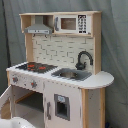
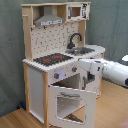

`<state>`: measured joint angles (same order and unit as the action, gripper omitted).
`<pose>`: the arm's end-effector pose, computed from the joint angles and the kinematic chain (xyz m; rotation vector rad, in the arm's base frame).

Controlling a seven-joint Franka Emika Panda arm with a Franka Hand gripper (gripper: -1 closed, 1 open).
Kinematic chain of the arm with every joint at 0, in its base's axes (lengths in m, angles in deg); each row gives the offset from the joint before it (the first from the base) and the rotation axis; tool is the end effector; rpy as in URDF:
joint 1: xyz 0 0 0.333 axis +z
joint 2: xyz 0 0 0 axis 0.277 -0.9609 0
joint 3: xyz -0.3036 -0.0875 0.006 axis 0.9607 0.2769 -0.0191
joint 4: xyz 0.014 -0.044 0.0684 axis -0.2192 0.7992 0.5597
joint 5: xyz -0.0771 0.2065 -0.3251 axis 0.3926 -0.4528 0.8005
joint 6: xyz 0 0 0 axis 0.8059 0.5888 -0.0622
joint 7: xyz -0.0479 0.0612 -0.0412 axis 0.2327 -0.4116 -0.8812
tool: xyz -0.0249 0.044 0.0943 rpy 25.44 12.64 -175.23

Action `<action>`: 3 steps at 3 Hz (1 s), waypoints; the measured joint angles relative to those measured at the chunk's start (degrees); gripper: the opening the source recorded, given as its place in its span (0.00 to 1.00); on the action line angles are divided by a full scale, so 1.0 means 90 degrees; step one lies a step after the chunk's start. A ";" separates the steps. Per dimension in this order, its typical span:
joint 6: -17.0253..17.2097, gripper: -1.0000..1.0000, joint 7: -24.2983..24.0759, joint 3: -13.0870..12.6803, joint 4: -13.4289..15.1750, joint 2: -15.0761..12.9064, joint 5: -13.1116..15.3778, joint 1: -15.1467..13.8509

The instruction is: Play with the kitchen

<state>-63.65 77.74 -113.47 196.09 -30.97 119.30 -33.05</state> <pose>0.1331 0.5350 0.4970 0.7910 1.3099 0.6464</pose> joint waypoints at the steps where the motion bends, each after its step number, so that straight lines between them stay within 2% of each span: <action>1: -0.0005 1.00 0.0111 0.0335 0.0453 0.0005 0.0068 0.0493; 3: -0.0024 1.00 0.0173 0.1066 0.1216 0.0038 0.0503 0.1182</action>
<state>-63.87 79.30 -103.88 207.03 -30.63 123.83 -22.41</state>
